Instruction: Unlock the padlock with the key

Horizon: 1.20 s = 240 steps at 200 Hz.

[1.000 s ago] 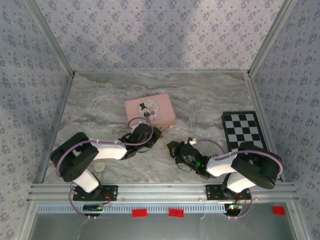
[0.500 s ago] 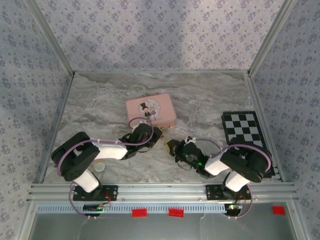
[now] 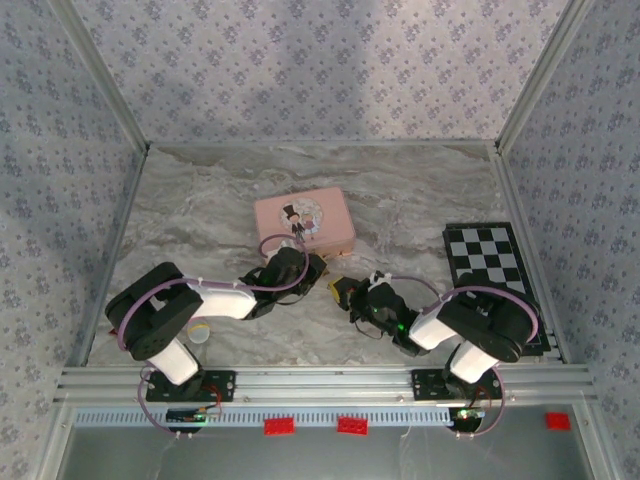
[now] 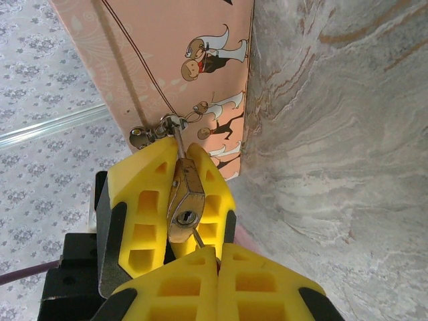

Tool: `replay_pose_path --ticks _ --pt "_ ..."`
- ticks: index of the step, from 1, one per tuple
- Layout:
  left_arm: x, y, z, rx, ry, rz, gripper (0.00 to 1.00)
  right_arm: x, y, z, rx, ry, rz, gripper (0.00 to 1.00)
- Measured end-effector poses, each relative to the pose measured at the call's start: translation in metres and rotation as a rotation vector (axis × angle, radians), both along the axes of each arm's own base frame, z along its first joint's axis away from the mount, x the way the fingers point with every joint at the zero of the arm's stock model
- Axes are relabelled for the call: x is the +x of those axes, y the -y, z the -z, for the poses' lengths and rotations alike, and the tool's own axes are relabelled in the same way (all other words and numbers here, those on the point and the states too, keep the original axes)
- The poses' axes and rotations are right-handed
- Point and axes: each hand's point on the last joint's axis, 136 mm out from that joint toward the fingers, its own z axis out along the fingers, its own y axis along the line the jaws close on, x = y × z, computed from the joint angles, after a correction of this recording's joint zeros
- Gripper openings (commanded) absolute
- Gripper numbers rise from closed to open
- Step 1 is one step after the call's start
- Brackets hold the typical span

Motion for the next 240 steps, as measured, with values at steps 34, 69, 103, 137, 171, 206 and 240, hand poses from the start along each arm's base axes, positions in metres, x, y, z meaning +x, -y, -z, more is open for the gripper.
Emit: replay_pose_path --ticks 34,69,103,137,171,206,240 --pt "0.002 0.002 0.000 -0.008 0.009 -0.001 0.00 0.001 0.001 0.000 -0.001 0.000 0.004 0.00" --pt "0.002 0.005 -0.001 -0.016 0.021 0.004 0.00 0.001 0.003 0.000 0.000 0.000 0.006 0.00" --pt "0.003 0.007 -0.001 -0.018 0.030 0.009 0.00 0.000 0.004 -0.005 0.003 0.009 0.000 0.00" --pt "0.003 0.007 -0.001 -0.018 0.031 0.009 0.00 -0.002 0.007 -0.005 -0.013 0.001 -0.001 0.00" --pt "0.003 0.007 -0.001 -0.018 0.031 0.009 0.00 -0.003 0.013 -0.010 -0.028 0.008 0.001 0.00" --pt "0.003 0.007 -0.001 -0.019 0.032 0.010 0.00 -0.001 0.020 -0.013 -0.053 0.015 0.006 0.00" --pt "0.003 0.007 -0.001 -0.019 0.032 0.010 0.00 0.000 0.026 -0.009 -0.087 0.006 0.006 0.00"
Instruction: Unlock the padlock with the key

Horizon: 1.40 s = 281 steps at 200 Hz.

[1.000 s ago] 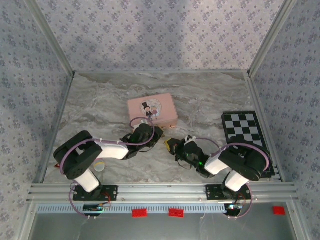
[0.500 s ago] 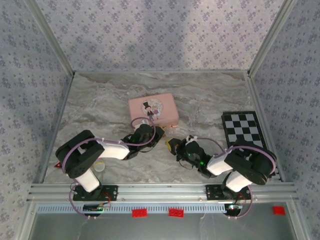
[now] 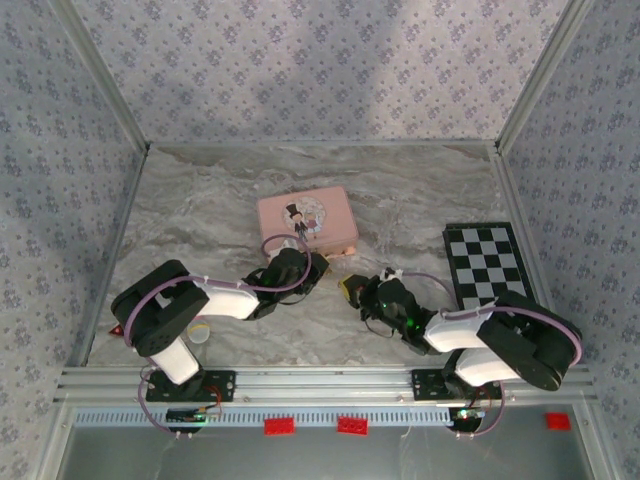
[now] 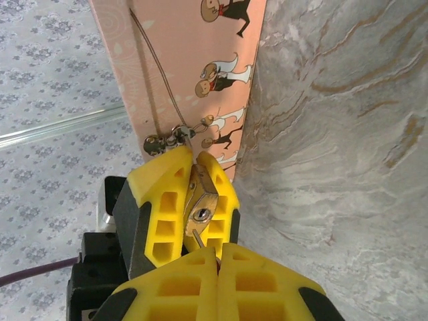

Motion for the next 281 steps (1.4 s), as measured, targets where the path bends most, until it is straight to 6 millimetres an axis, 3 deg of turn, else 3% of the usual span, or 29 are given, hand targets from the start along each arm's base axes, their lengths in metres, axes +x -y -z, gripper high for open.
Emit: replay_pose_path --ticks 35,95,281 --pt "0.000 0.001 -0.001 -0.004 0.001 0.003 0.00 0.004 0.004 0.002 -0.014 0.000 -0.002 0.00" --pt "-0.001 0.004 -0.001 -0.014 0.007 0.024 0.00 0.005 -0.007 -0.007 0.003 0.013 -0.041 0.00" --pt "-0.002 0.005 -0.002 -0.011 0.009 0.033 0.00 0.003 -0.006 0.010 -0.039 -0.024 -0.046 0.00"
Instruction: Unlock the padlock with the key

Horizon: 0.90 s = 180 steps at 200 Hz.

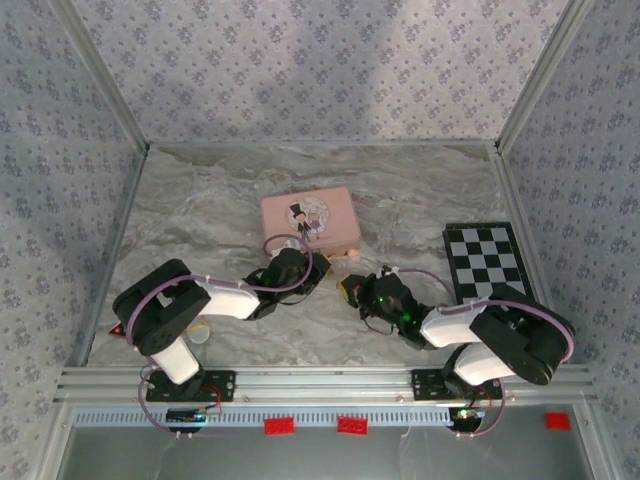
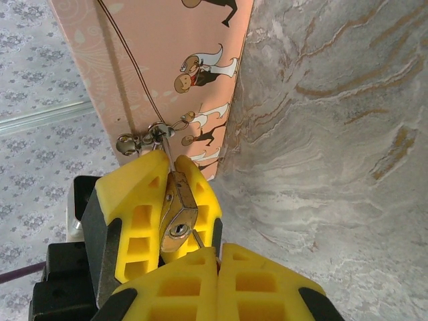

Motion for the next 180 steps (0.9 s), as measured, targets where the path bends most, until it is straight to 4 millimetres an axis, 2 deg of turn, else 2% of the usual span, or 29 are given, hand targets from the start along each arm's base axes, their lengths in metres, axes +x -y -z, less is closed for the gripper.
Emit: replay_pose_path --ticks 180 --pt "-0.0018 0.0028 0.0000 -0.004 0.003 0.007 0.00 0.0000 -0.0031 -0.0033 0.017 0.011 -0.003 0.00"
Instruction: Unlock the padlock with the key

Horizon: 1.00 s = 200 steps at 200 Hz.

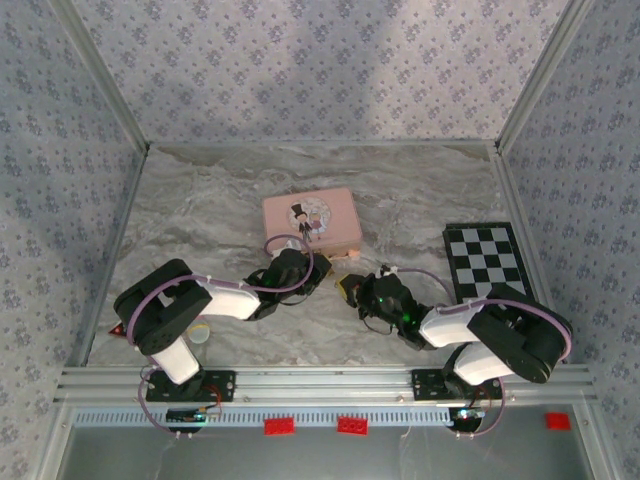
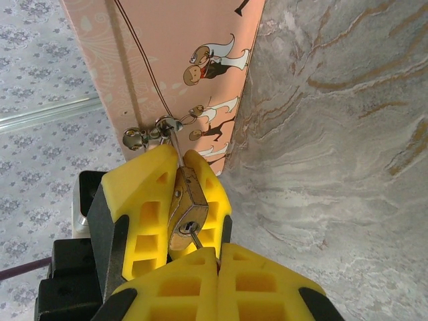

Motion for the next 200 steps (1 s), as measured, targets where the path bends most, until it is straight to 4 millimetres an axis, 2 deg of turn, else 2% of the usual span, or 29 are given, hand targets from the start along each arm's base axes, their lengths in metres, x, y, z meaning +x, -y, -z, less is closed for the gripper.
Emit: replay_pose_path --ticks 200 --pt "-0.0035 0.0031 -0.0005 -0.001 0.002 0.009 0.00 -0.0014 0.0064 -0.0018 0.002 0.010 0.030 0.00"
